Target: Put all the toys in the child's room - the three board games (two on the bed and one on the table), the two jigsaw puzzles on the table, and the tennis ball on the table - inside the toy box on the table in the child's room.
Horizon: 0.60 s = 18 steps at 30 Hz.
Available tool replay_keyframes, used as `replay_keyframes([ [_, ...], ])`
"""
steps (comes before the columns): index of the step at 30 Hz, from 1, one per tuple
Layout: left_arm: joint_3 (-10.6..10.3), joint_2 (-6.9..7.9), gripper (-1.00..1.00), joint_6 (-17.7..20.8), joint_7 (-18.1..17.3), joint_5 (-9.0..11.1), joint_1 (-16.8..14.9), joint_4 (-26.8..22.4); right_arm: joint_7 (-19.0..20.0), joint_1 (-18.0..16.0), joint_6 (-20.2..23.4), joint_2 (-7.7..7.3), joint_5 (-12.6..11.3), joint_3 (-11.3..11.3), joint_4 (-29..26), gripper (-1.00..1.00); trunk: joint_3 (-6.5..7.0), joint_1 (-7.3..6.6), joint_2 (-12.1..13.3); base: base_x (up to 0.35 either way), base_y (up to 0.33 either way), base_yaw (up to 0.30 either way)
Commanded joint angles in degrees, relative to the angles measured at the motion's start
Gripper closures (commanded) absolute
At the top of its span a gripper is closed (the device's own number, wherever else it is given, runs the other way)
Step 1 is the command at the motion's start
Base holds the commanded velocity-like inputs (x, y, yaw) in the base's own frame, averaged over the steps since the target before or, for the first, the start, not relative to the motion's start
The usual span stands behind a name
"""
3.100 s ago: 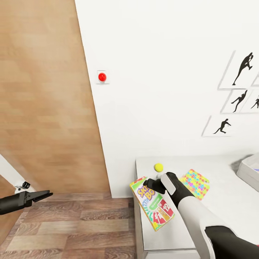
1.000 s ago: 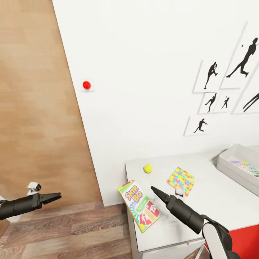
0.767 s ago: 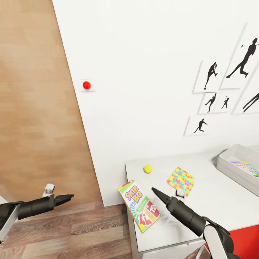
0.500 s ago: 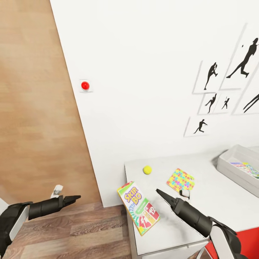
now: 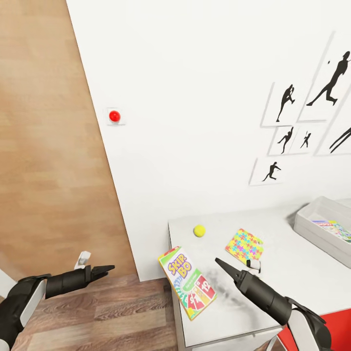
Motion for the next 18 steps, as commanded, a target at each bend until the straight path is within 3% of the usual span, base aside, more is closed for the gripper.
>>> replay_keyframes([
  [1,0.0,0.0,-1.0,0.4,0.0,0.2,0.0,0.0,0.0,0.0,0.3,-0.02,-0.2,0.0,0.0,-1.0,-0.12,0.03,-0.1,0.0,0.0,0.0],
  [18,0.0,-0.02,-1.0,0.3,0.0,0.2,0.0,0.0,-0.1,-0.1,0.4,-0.13,-0.2,0.0,0.0,-1.0,-0.12,0.03,-0.1,0.0,-0.115,0.0],
])
